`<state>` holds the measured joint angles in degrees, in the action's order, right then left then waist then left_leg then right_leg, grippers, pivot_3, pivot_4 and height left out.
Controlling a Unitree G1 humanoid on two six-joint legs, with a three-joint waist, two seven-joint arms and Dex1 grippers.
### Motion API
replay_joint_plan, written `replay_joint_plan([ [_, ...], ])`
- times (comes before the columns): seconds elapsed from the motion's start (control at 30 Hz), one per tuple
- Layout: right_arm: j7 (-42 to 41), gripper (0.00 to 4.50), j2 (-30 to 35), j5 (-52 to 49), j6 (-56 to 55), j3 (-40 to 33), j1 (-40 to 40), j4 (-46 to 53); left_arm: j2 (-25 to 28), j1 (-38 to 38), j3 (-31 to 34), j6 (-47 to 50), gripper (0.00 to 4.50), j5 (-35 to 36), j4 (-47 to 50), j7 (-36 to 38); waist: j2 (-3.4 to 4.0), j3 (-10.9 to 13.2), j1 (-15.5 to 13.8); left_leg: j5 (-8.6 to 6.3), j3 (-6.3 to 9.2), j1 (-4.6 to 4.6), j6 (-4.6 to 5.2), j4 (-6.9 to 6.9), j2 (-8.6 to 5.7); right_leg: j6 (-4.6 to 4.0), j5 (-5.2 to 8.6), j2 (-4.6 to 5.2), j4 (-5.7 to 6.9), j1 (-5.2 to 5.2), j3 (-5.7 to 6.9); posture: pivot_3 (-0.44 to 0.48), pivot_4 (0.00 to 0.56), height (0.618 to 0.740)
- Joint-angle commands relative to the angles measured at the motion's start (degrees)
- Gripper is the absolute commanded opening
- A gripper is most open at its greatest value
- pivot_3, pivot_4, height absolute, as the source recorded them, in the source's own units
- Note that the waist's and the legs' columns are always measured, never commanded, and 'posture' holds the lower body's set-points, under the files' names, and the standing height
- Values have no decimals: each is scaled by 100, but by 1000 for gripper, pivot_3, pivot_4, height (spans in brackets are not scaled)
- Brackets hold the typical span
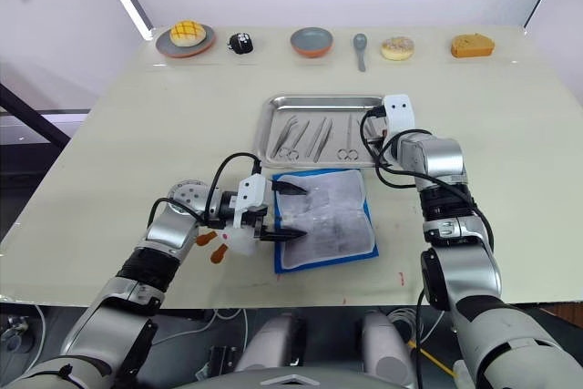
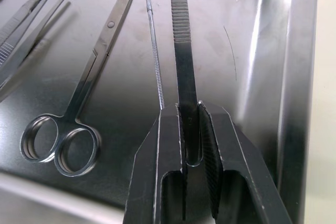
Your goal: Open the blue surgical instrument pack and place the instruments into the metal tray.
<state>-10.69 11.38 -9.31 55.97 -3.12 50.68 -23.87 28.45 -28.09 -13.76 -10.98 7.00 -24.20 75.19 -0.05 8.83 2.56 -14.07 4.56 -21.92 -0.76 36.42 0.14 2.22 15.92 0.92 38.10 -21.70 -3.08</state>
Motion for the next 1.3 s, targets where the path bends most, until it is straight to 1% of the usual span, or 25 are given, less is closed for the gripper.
replay_joint_plan([
  [0.03,-22,21,19,31,-103,19,215,53,38,230,-174,142,4500,-195,-169,-25,0,0,0,0,0,0,0,0,0,0,0,0,0,0,0,0,150,740],
  [0.17,-78,21,48,70,-115,94,206,103,43,243,-168,145,4500,-193,-159,-37,0,0,0,0,0,0,0,0,0,0,0,0,0,0,0,0,150,740],
  [0.47,-253,21,145,40,21,128,67,550,70,207,-130,125,4500,-183,-221,-49,3,2,-1,0,1,-1,0,0,0,0,0,0,0,0,1,0,150,740],
  [0.5,-257,454,148,52,4,133,57,534,71,205,-129,122,4500,-183,-226,-47,3,2,0,0,1,0,0,0,0,0,0,0,0,0,1,0,150,740],
  [0.53,-255,1142,146,69,-12,141,53,519,71,202,-128,121,4500,-181,-230,-45,3,2,0,0,0,0,0,0,0,0,0,0,0,0,0,0,150,740],
  [0.57,-245,1274,140,90,-31,150,53,513,71,199,-126,120,4500,-180,-233,-43,3,2,0,0,-1,0,0,0,0,0,0,0,0,0,0,0,150,740],
  [0.6,-226,1698,127,104,-47,149,56,516,72,195,-123,121,4500,-178,-238,-42,3,2,0,0,-1,1,0,0,0,0,0,0,0,0,0,0,150,740],
  [0.63,-217,2001,118,112,-45,152,57,529,73,193,-119,119,4500,-178,-244,-43,3,2,0,0,-1,1,0,0,0,0,0,0,0,0,0,0,150,740],
  [0.8,-305,2001,231,220,-138,325,-38,782,79,191,-101,119,4500,-173,-242,-39,3,2,-1,0,-1,0,0,0,0,0,0,0,0,0,0,0,150,740],
  [0.9,-578,2001,315,123,-415,357,-269,1256,77,229,-10,160,4500,-51,-163,-27,3,2,-1,0,1,-1,0,0,1,0,0,0,-1,0,1,0,150,740],
  [0.93,-791,2001,381,79,-717,404,-465,1549,65,255,79,233,4500,75,-76,-25,3,2,2,0,2,-2,0,0,1,0,0,0,-1,0,1,0,150,740],
  [1.0,-1310,2001,391,-267,-1329,243,-906,2097,39,308,264,384,4500,367,140,-11,3,2,16,0,4,-3,0,-2,4,1,0,-1,-5,-1,1,0,150,740],
  [1.1,-2012,2001,607,-544,-2079,218,-1528,2741,14,408,530,681,4500,802,548,-24,2,6,22,-1,13,-12,0,-4,7,2,2,-2,-14,-2,12,0,150,740],
  [1.2,-2682,2001,861,-1137,-2231,-55,-2156,3363,54,549,935,1460,4500,1460,1290,-204,-2,33,21,-1,24,-20,2,-4,9,2,2,3,-15,-8,7,0,150,740],
  [1.3,-3246,2001,1206,-1596,-2322,-244,-2690,3785,197,709,1246,2207,4500,1891,1926,-457,-13,51,0,-2,37,-26,2,-3,9,2,1,4,-17,-11,9,0,150,740],
])
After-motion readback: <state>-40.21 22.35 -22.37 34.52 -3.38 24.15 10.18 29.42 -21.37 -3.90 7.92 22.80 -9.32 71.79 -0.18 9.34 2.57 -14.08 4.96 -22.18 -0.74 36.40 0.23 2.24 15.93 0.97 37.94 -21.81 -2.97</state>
